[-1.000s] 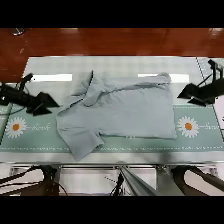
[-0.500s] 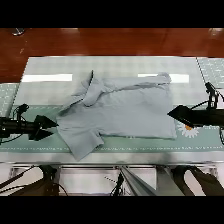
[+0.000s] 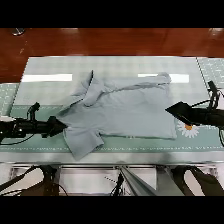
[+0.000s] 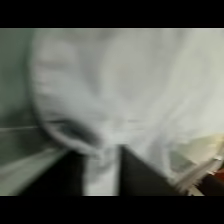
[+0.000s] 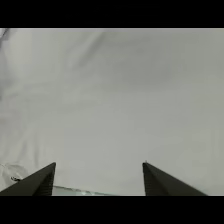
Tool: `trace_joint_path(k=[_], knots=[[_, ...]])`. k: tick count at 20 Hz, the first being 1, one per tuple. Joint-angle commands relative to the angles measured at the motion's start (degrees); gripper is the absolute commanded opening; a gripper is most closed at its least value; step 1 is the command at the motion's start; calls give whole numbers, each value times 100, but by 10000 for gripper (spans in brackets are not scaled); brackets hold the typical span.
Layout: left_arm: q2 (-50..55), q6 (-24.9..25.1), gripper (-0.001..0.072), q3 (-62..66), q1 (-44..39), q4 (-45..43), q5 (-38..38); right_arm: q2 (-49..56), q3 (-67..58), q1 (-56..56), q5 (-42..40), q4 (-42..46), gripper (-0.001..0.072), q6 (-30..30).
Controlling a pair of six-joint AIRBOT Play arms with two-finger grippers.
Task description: Fold the shirts.
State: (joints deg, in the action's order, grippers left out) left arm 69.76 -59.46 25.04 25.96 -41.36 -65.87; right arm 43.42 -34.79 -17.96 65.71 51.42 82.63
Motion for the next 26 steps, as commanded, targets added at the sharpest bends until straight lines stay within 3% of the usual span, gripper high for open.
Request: trace_joint_path(k=[1, 5, 7, 13, 26], knots=[[-9, 162, 21, 26, -157, 175, -166, -7, -68, -723, 0, 752, 617, 144], [-11, 177, 21, 96, -157, 190, -186, -2, 184, -1727, 640, 2367, 617, 726], [-11, 177, 21, 96, -157, 197, -181, 0, 654, -1652, 649, 2111, 617, 719], [-11, 177, 21, 92, -170, 197, -208, 625, 1021, -1290, 1115, 1591, 617, -105], [-11, 177, 22, 92, -170, 199, -192, 1781, 1021, -1287, -127, -122, 616, -750]])
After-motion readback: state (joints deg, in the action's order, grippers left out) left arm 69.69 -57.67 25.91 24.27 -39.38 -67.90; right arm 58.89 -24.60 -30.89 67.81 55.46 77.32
